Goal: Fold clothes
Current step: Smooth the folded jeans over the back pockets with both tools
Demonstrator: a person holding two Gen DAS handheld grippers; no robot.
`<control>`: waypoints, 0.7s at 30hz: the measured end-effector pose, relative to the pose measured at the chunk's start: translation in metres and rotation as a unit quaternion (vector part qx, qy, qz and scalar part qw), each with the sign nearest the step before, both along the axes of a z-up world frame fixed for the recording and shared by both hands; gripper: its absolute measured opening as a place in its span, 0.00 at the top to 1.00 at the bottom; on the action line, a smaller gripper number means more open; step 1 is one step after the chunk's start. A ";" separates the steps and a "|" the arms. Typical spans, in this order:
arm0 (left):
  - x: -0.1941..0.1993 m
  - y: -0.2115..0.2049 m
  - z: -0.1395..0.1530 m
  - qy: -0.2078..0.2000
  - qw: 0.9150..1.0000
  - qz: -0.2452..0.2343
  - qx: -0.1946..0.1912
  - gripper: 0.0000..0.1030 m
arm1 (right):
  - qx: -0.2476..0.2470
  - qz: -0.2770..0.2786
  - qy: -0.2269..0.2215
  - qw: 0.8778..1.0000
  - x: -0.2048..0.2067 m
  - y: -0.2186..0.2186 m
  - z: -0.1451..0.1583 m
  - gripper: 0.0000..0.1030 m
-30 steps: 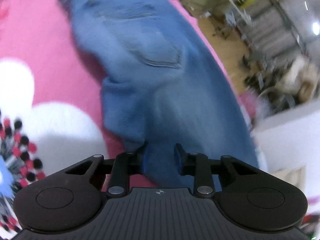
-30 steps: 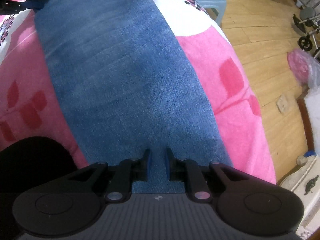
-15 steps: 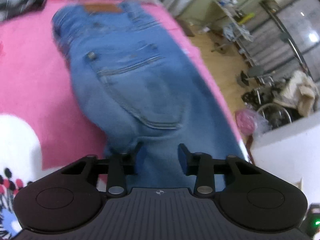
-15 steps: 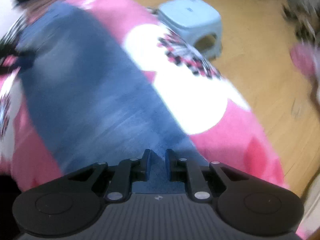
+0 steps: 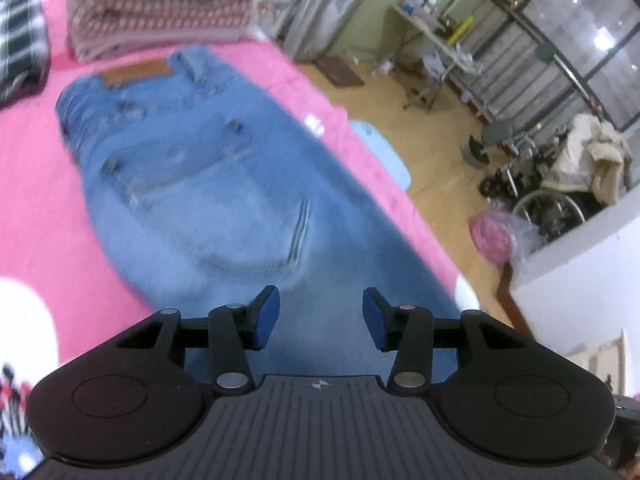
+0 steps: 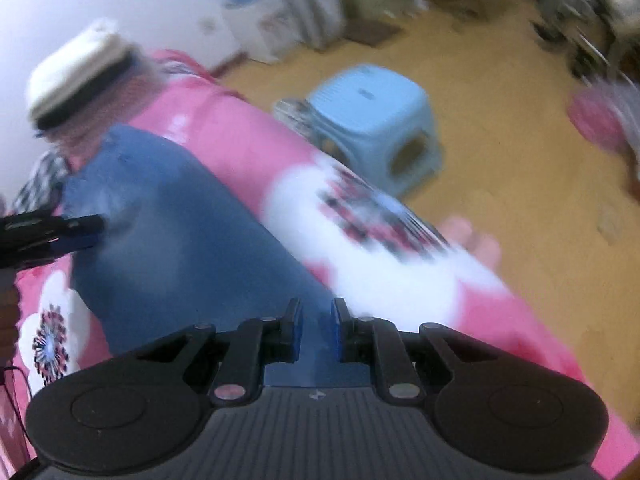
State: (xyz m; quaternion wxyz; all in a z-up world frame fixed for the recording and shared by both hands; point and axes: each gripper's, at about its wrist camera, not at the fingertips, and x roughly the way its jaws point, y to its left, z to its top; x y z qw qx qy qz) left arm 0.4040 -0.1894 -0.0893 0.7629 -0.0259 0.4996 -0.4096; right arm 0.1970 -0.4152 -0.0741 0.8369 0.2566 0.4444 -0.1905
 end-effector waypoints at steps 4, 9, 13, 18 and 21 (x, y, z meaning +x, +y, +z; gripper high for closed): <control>0.012 -0.014 -0.002 -0.046 0.999 0.015 -0.001 0.56 | -0.024 0.067 -0.049 0.996 0.067 0.010 -0.004 0.84; 0.021 -0.019 -0.023 -0.064 0.998 0.012 0.022 0.56 | -0.068 0.102 -0.028 0.992 0.143 0.014 -0.041 0.85; 0.017 -0.018 -0.019 -0.079 0.997 0.003 0.019 0.56 | -0.053 0.066 -0.008 0.996 0.166 0.004 -0.047 0.85; 0.020 -0.014 -0.012 -0.105 0.995 0.002 0.002 0.56 | -0.072 0.062 -0.047 0.994 0.168 0.007 -0.021 0.85; 0.029 -0.021 -0.027 -0.096 0.995 -0.001 0.020 0.56 | -0.079 0.072 -0.025 0.994 0.183 0.011 -0.036 0.85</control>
